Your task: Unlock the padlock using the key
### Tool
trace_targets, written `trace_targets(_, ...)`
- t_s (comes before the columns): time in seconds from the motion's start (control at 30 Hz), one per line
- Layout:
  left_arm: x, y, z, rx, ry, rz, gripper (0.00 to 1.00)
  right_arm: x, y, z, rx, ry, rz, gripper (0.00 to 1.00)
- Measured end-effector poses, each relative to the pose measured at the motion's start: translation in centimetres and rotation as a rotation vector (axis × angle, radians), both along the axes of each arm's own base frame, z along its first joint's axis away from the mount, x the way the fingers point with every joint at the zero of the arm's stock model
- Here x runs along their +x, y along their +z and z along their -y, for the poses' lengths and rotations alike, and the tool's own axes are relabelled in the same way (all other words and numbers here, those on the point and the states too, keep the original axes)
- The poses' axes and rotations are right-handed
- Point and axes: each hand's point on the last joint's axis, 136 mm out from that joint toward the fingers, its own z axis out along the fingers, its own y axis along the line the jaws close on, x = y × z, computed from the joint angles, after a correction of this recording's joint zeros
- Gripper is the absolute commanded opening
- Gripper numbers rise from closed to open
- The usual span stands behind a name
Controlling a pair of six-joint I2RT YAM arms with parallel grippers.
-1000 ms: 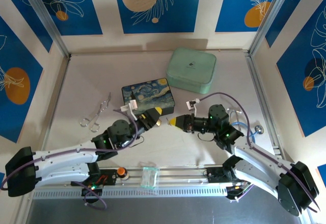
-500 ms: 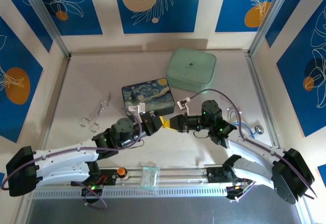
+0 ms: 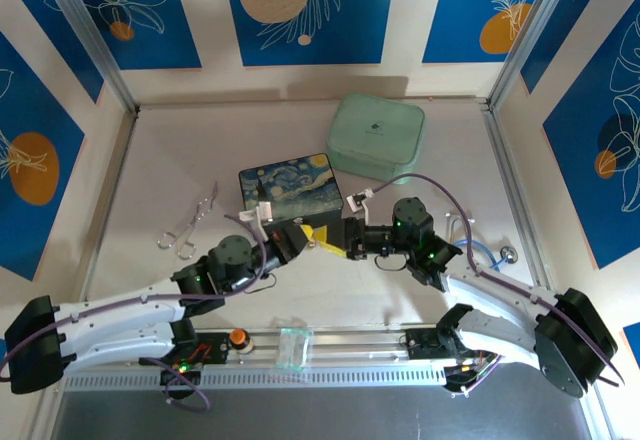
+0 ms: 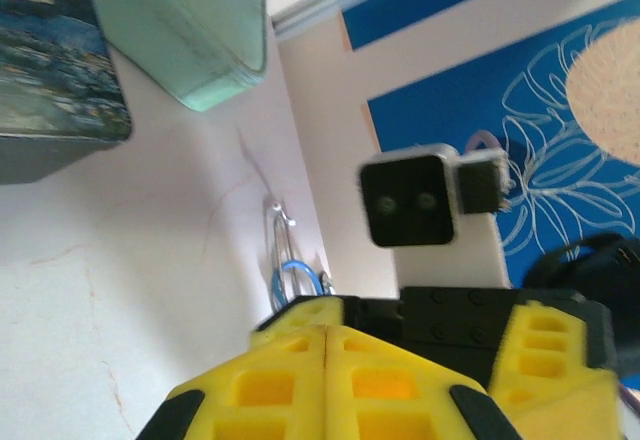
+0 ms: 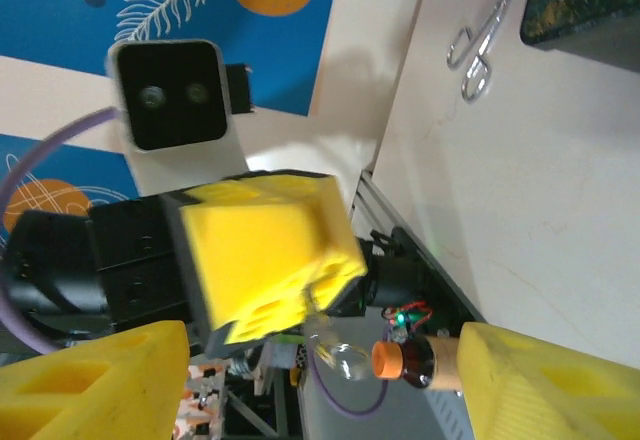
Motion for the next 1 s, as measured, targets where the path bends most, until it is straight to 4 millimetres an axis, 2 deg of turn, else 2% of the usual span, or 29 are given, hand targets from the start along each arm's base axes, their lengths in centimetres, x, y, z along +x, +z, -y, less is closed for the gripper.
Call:
trace_targets(0.13, 0.8, -0.6, -1.0, -0.028, 0.075, -0.024, 0.0, -0.3, 0.8, -1.3, 0.052, -0.057, 0.005, 0.6)
trace_targets(0.27, 1.5, -0.3, -1.8, -0.091, 0.141, -0.022, 0.0, -0.4, 0.7, -2.4, 0.074, -0.107, -0.017, 0.55)
trace_targets(0.63, 2.4, 2.0, -2.7, -0.228, 0.216, 0.005, 0.0, 1.7, -0.4, -2.4, 0.086, -0.224, -0.066, 0.48)
trace_targets(0.83, 2.6, 1.8, -2.7, -0.24, 0.223, 0.007, 0.0, 2.4, -0.5, -3.1, 0.124, -0.227, -0.088, 0.45)
trace_targets(1.0, 2.6, 1.9, -2.8, -0.247, 0.224, 0.007, 0.0, 2.3, 0.4, -3.3, 0.161, -0.227, -0.089, 0.4)
